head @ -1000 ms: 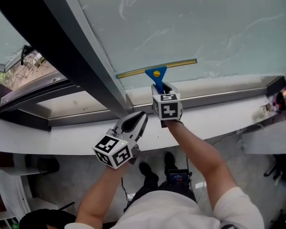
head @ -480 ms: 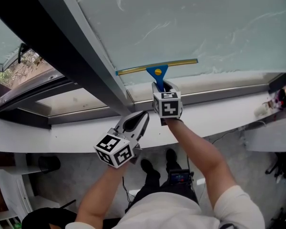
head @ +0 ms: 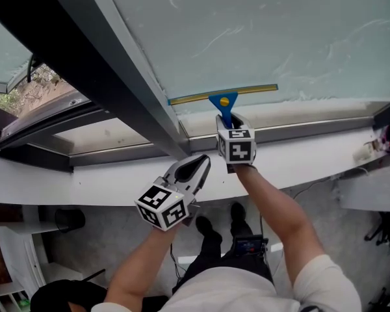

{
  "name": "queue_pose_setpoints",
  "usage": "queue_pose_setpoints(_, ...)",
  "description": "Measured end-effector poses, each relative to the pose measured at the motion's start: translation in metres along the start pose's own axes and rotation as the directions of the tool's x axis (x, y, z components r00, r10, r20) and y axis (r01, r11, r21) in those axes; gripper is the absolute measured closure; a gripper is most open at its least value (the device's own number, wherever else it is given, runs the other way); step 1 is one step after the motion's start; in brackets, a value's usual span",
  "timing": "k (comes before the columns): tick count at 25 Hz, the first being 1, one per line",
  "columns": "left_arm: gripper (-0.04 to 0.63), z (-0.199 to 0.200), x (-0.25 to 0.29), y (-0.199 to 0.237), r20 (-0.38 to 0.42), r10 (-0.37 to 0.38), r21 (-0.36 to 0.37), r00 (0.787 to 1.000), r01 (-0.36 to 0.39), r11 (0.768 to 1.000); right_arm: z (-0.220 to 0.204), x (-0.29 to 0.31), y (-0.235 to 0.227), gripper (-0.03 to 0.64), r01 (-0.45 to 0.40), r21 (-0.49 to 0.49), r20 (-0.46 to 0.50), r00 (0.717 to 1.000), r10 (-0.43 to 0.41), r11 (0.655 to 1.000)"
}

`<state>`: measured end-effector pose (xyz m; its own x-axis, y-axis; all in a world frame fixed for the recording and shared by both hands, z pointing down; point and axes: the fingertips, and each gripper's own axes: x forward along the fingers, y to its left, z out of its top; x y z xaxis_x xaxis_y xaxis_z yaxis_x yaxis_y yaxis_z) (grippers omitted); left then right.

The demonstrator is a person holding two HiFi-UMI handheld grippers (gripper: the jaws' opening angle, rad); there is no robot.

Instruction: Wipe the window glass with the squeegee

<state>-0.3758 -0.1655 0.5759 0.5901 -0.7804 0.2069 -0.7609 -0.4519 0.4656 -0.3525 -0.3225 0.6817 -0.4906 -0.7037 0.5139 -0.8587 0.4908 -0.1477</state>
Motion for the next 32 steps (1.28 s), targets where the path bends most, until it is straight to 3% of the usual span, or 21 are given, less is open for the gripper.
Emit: queue_pose_setpoints(32,0.555,-0.04,0.011,0.019,-0.061,-0.012,-0.048,0.998,0.009,0.999,-0.06,0.044,-0.012,0.472,0.019,-0.05,-0.058,0.998,-0.022,0.999)
